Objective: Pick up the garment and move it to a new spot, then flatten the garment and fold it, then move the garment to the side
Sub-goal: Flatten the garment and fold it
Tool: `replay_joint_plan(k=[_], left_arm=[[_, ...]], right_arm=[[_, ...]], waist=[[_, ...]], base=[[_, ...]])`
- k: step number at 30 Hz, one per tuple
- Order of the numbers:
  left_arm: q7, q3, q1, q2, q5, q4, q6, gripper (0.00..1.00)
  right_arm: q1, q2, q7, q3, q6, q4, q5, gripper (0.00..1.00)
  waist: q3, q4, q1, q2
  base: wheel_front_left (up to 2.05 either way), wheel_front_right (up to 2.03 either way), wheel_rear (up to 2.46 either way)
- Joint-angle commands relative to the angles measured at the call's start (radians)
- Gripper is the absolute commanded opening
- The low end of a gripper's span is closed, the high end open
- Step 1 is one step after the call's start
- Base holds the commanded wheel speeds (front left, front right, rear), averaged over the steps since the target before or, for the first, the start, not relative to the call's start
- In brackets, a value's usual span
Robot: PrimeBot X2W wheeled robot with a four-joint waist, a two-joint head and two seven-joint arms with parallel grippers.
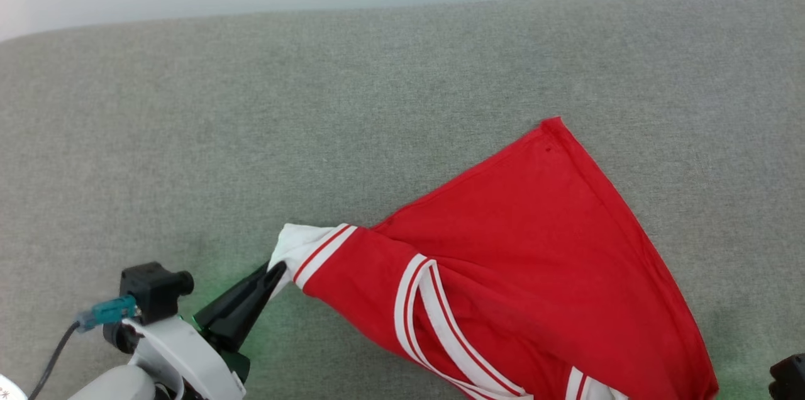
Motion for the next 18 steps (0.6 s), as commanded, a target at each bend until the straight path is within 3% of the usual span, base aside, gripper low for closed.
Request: replay_joint_plan(k=[1, 2, 3, 13, 18], left_arm=[[0.0, -0.004, -0.01, -0.001, 0.005, 0.003, 0.002, 0.0], [0.0, -0.005, -0.01, -0.001, 0.006, 0.006, 0.002, 0.0], [0.0, -0.007, -0.007, -0.001, 0.006, 0.007, 0.002, 0.0], [0.0, -0.009, 0.022, -0.035, 0.098, 0.013, 0.002, 0.0], [0.0, -0.009, 0.008, -0.086, 0.138, 0.024, 0.002, 0.0]], right_arm=[[-0.004, 0.0, -0.018, 0.004, -0.001, -0.007, -0.009, 0.24], [-0.011, 0.003, -0.033, -0.001, -0.001, -0.011, -0.014, 0.44], [-0.019, 0.001, -0.043, -0.005, -0.001, -0.017, -0.014, 0.99], [-0.145, -0.058, -0.023, -0.151, -0.001, -0.18, 0.019, 1.0], [-0.356, -0.105, -0.063, -0.074, -0.001, -0.121, -0.062, 1.0]], waist=[[0.0, -0.002, 0.0, -0.0001], [-0.002, -0.003, 0.0, -0.0001], [-0.004, -0.003, 0.0, -0.0001], [-0.004, 0.052, 0.0, -0.0001], [0.016, 0.1, 0.0, -0.0001]], base=[[0.0, 0.0, 0.0], [0.0, 0.0, 0.0], [0.0, 0.0, 0.0], [0.0, 0.0, 0.0], [0.0, 0.0, 0.0]])
